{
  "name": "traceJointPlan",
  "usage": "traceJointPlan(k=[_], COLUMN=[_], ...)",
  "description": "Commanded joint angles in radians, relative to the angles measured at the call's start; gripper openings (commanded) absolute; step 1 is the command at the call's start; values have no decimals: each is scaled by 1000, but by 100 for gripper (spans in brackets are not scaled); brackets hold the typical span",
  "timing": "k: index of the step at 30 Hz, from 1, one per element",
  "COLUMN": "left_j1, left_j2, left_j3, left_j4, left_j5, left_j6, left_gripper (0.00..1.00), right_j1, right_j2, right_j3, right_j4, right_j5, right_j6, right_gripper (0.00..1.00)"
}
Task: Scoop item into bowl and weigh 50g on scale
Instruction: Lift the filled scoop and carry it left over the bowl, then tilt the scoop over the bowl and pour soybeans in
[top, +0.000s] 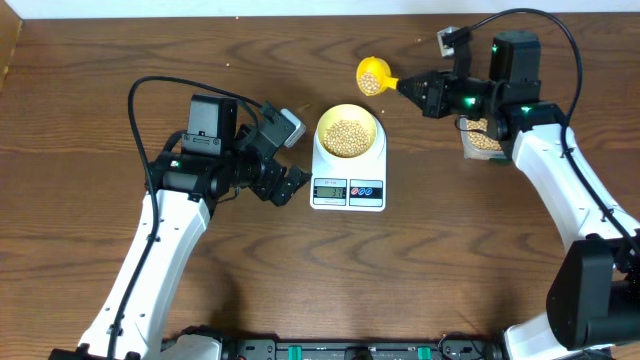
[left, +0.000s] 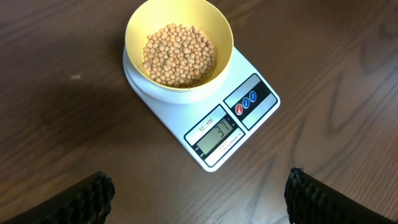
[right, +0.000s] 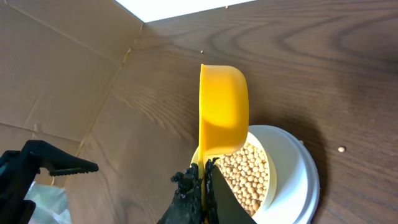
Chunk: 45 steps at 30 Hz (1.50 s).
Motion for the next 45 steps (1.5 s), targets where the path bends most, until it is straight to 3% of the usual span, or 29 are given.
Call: traceJointPlan(k=[1, 19, 31, 45], left_j1=[2, 2, 2, 2], left_j2=[-11, -11, -11, -11], left_j3=[9, 9, 9, 9], left_j4=[0, 0, 0, 0], left_j5=[19, 19, 19, 19], left_j6=[16, 16, 16, 16], left_gripper=[90, 90, 90, 90], right_j1=[6, 37, 72, 105], right_j2=[6, 6, 6, 6], right_j3=[2, 2, 2, -12], right_j4=[-3, -43, -79, -92], right_j5=[-3, -88, -74, 29], right_j6=[10, -212, -546, -780], right_gripper=[1, 1, 1, 1])
